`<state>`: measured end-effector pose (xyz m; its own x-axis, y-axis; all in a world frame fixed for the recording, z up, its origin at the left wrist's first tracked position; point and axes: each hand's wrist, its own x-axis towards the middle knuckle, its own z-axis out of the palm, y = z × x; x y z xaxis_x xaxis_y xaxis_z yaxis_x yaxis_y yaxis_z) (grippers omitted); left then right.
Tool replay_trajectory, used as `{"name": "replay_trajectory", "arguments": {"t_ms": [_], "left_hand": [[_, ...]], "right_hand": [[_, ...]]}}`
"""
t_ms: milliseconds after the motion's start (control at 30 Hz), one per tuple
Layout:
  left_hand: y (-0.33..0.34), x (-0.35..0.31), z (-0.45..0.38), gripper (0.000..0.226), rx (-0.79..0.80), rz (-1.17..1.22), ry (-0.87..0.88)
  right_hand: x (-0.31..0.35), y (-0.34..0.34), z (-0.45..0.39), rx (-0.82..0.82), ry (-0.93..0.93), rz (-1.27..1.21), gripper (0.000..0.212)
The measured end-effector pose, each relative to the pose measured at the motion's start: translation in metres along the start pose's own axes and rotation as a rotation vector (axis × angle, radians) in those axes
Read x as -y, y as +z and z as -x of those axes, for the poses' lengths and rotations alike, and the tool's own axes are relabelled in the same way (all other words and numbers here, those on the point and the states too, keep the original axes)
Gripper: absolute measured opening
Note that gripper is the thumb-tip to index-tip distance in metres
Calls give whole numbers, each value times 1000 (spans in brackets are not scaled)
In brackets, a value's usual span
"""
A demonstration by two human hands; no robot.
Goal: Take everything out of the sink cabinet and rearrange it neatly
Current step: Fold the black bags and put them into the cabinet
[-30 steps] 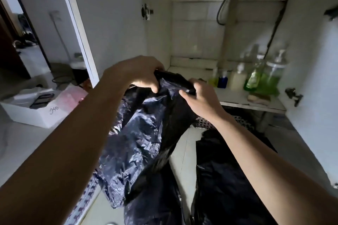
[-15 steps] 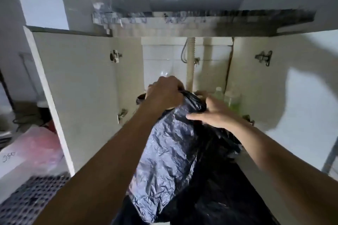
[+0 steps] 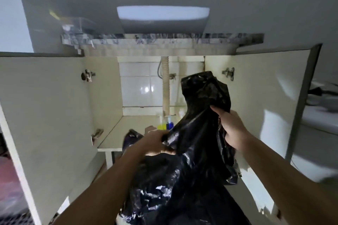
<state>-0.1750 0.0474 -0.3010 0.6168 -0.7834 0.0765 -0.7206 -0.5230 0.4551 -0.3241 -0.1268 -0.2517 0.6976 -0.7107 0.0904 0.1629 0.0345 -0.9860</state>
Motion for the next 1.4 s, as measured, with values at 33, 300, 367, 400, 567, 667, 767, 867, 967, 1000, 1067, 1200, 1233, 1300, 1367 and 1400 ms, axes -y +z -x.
{"name": "replay_trajectory", "arguments": {"t_ms": [33,300,367,400,567,667,767,867,967,1000,1067,1200,1233,1300,1367,1400], "left_hand": [[2,0,-2,51,-48,-13,6],[-29,-7,7,15,-190,-60,80],[-33,-11,9,8,-189,-107,130],[-35,-13,10,14,-188,-126,147],[-39,-27,10,8,-199,-181,209],[-43,-33,14,7,-194,-198,226],[-48,-35,19,6,-194,-206,226],[-46,-33,24,13,-141,-275,195],[-32,-21,18,53,36,-395,71],[-25,-16,15,58,97,-409,28],[-15,-4,9,55,157,-431,-68],[-11,11,2,43,181,-541,-184],[-9,12,-2,40,169,-564,-191],[-4,11,-12,35,120,-617,-196],[2,12,-25,35,60,-674,-192],[4,12,-33,38,38,-703,-189]], "right_hand": [[-2,-1,0,3,9,-24,9],[-29,-28,-16,-240,-99,765,16],[-22,-26,-13,-297,-267,949,34],[-16,-21,-11,-322,-397,1008,51],[7,23,21,129,-723,1163,71],[-17,37,27,460,-581,1361,42],[-34,32,23,457,-460,1359,12],[-35,27,17,343,-405,1357,16],[-32,23,12,222,-425,1400,17],[-31,21,10,183,-432,1417,16],[-29,16,8,140,-419,1458,14],[-28,12,5,239,-336,1668,16],[-30,13,1,264,-321,1715,15],[-36,14,-14,269,-303,1767,13],[-44,14,-31,259,-289,1798,12],[-50,14,-39,257,-278,1818,12]]}}
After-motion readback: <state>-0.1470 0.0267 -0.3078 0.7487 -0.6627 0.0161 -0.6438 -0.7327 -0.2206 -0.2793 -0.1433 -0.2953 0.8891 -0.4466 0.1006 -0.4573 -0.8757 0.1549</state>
